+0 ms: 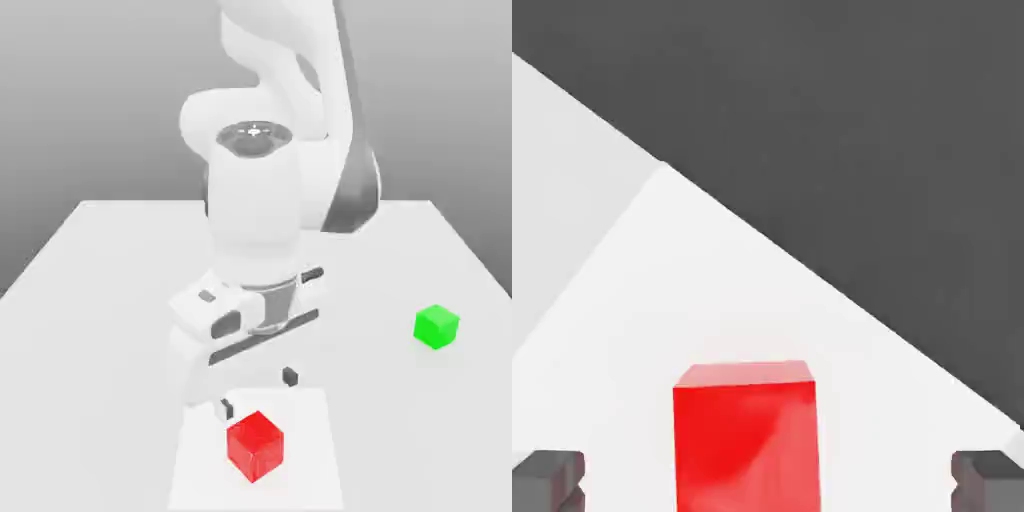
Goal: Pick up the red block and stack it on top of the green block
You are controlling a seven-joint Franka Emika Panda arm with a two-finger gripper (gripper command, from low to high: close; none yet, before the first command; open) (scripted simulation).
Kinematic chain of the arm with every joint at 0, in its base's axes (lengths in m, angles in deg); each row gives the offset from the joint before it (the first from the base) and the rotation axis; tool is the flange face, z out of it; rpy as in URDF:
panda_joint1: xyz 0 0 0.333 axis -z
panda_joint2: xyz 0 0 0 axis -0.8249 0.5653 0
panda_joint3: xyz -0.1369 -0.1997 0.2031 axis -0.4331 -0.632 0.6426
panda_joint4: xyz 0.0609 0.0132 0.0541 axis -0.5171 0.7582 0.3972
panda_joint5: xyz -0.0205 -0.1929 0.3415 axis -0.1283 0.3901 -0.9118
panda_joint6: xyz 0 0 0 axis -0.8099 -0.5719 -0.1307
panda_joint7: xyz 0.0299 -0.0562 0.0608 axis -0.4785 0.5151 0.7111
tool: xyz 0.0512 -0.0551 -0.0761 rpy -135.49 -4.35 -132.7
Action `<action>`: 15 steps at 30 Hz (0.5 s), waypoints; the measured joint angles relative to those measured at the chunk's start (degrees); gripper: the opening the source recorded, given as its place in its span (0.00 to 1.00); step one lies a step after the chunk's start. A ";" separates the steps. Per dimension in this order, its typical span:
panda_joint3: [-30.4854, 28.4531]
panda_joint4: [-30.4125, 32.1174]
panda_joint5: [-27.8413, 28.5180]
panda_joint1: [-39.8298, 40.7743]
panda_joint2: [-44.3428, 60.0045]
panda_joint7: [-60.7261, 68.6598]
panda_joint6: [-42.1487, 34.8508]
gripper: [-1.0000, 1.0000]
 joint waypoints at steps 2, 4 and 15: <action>1.26 -0.49 -1.68 0.89 4.14 1.49 3.36 0.50; 2.96 -1.05 -3.16 2.28 8.04 2.65 6.59 0.00; 1.03 -0.01 0.03 1.02 1.44 0.29 1.03 0.00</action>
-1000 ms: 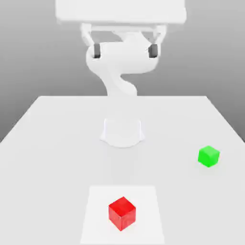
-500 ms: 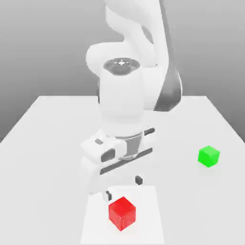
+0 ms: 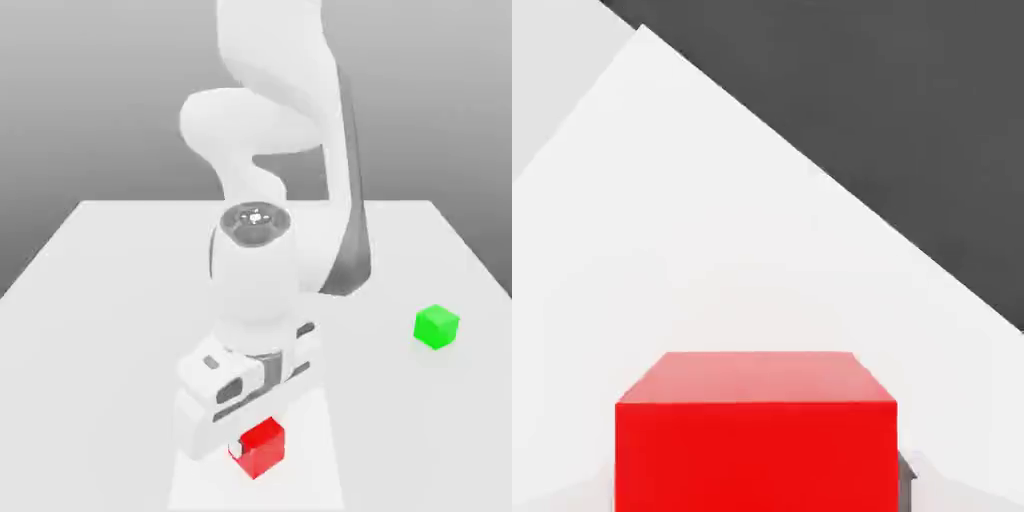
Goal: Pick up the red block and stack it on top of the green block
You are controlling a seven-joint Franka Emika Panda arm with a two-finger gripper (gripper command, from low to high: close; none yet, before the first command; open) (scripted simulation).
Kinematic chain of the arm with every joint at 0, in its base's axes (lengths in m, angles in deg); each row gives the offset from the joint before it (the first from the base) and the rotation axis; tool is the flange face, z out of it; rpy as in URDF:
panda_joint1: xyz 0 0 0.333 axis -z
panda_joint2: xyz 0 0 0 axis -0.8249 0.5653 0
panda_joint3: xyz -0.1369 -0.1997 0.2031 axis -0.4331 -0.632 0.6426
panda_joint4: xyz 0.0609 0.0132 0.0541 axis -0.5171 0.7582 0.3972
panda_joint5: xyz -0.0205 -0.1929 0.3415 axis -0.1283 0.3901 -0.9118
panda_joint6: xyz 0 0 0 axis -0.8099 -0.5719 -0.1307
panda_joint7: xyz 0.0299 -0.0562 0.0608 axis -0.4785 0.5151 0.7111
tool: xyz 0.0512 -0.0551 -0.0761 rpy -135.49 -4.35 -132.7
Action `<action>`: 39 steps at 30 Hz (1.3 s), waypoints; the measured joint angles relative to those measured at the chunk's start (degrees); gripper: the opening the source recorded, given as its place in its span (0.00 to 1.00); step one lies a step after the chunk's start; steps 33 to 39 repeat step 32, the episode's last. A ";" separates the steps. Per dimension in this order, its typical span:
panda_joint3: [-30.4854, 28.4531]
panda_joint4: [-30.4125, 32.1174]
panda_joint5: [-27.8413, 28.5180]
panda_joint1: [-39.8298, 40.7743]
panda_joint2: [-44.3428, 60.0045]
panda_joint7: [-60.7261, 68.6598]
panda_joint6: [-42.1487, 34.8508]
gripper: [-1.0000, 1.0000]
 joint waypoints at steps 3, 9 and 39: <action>1.70 1.42 0.71 -1.63 -4.78 1.93 -3.41 0.00; 9.61 5.59 -3.16 -14.36 -10.73 17.21 -5.17 0.00; 22.45 15.11 6.47 -38.82 -9.30 40.91 5.80 1.00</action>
